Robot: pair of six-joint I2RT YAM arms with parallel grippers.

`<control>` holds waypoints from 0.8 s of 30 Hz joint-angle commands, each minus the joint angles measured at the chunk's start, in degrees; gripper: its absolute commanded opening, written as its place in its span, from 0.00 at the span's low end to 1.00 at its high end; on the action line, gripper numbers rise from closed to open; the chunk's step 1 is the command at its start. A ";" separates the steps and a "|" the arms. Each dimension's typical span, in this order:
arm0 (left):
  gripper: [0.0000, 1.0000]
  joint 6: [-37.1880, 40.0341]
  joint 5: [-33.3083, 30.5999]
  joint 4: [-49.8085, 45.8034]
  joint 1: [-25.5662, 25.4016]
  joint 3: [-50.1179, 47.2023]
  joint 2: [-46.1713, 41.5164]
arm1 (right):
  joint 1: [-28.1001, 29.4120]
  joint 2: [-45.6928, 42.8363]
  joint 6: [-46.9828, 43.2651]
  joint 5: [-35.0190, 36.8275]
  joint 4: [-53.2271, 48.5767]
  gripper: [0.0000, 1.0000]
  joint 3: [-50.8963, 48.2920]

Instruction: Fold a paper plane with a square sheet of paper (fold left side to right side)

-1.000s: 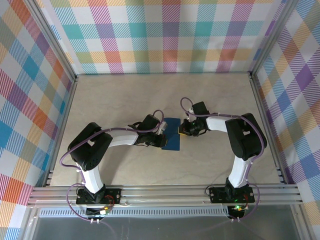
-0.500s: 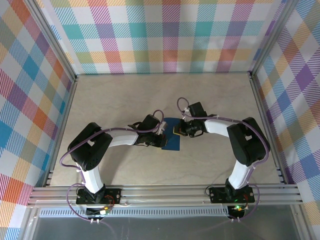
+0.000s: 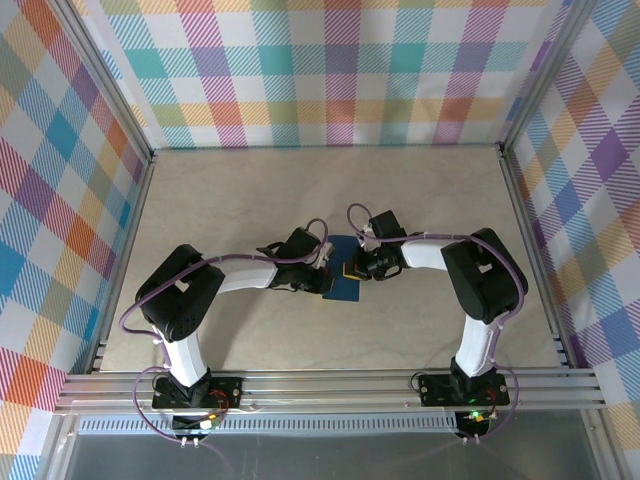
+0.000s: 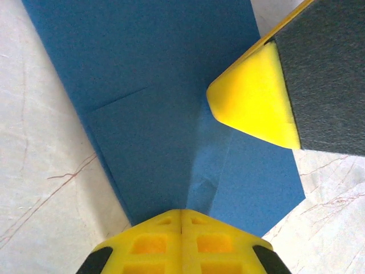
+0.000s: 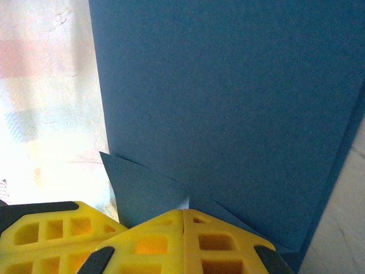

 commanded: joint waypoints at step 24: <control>0.00 -5.62 6.26 3.47 -2.44 -0.04 -3.57 | -0.30 3.47 -0.93 2.34 -5.21 0.00 -1.70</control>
